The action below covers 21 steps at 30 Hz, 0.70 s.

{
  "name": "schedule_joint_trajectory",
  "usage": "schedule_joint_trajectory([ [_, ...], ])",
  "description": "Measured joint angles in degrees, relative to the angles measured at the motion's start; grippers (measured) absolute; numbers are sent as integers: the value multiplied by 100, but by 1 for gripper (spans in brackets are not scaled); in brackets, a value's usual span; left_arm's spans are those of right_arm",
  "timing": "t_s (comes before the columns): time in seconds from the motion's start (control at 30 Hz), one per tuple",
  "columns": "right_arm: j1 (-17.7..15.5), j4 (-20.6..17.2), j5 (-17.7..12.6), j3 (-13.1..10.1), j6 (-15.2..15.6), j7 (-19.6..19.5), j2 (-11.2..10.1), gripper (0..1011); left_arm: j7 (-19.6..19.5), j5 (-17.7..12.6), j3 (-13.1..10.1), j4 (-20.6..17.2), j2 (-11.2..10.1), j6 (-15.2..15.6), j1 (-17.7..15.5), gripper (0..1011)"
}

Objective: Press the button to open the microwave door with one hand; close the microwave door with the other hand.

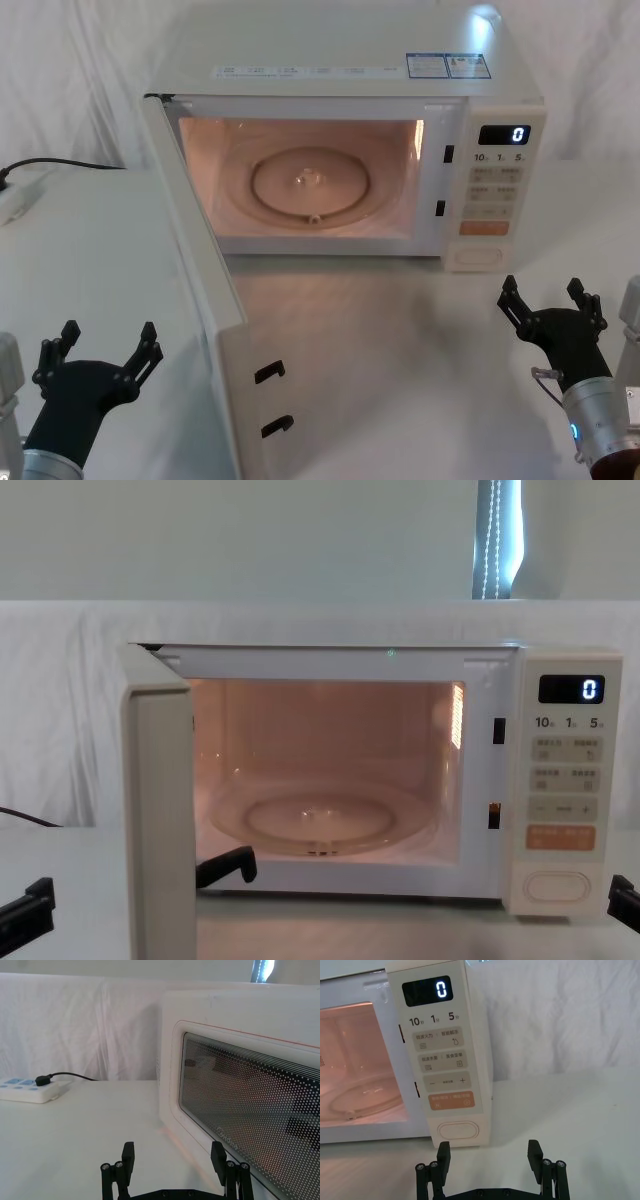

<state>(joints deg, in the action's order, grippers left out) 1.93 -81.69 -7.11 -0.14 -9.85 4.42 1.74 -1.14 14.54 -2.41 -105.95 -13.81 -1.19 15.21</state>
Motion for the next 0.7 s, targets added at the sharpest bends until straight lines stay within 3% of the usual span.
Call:
schedule_joint_trajectory([
  [0.33,-1,-6,1,-2,10,-5,0,1002,-113,-15,40,-84,23,32,-21,1001],
  [0.7,-1,-11,0,-1,15,-8,0,1002,-415,122,342,-497,89,180,207,1001],
])
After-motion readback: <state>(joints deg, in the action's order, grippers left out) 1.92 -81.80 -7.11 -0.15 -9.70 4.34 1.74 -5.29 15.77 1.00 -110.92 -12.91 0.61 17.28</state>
